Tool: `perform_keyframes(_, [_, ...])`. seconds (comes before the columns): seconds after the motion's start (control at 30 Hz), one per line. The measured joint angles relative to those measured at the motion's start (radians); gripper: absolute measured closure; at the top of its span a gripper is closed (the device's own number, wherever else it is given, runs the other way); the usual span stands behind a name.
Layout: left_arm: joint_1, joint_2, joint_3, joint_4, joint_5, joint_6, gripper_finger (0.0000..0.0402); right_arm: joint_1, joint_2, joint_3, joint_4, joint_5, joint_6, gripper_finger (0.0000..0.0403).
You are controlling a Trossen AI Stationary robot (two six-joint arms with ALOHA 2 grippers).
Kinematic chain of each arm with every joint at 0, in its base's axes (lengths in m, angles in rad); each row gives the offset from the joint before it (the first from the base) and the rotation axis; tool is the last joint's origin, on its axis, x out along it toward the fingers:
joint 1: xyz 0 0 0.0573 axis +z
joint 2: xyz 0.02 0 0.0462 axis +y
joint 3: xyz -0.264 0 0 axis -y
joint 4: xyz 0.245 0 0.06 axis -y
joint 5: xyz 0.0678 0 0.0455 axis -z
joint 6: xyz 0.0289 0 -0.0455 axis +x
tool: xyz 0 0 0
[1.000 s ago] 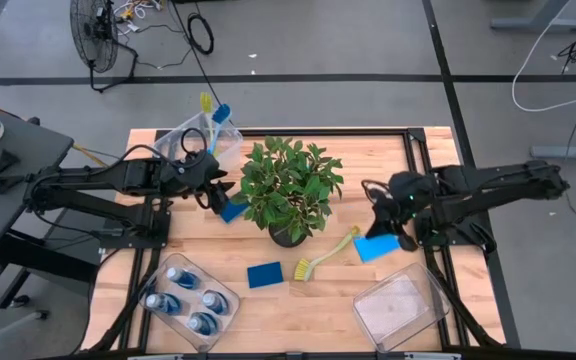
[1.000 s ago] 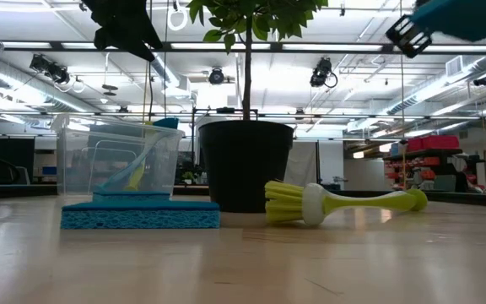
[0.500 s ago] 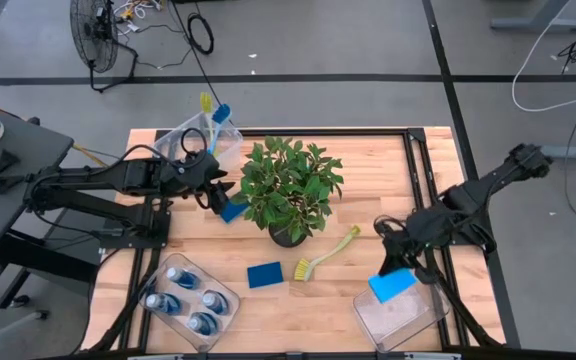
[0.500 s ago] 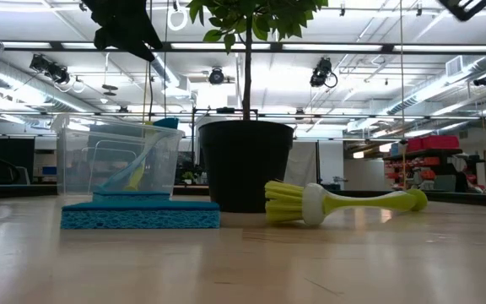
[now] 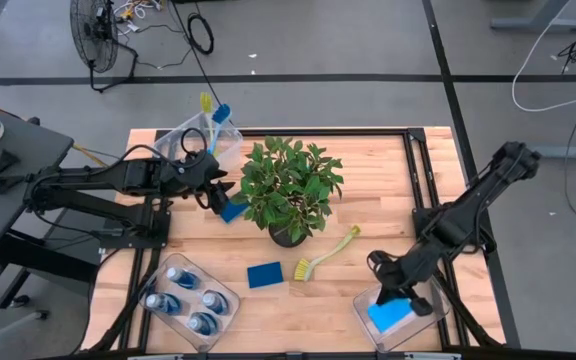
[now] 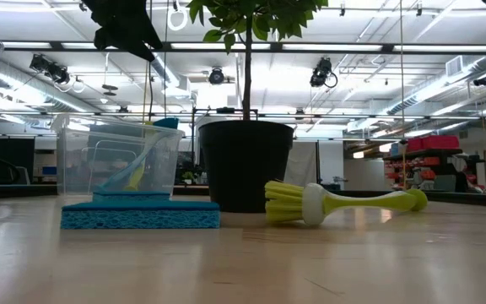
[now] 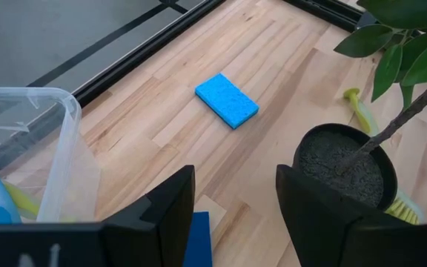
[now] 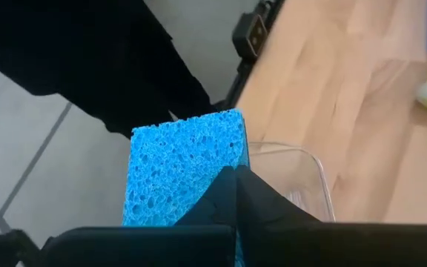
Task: Pick & Place Kitchen Sink Supplies
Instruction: Put the blue sponge into the bottom right transparent bin
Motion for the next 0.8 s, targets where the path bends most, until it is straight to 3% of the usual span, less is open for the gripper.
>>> perform_keyframes(0.47, [0.000,0.000,0.000,0.000,0.000,0.025,0.0207,0.070,0.056,-0.040,-0.075,0.088,0.056,0.0403])
perform_keyframes(0.8, [-0.001,0.000,0.000,0.000,0.034,0.028,0.0207,0.070,0.056,-0.123,-0.033,0.079,0.096,0.0403])
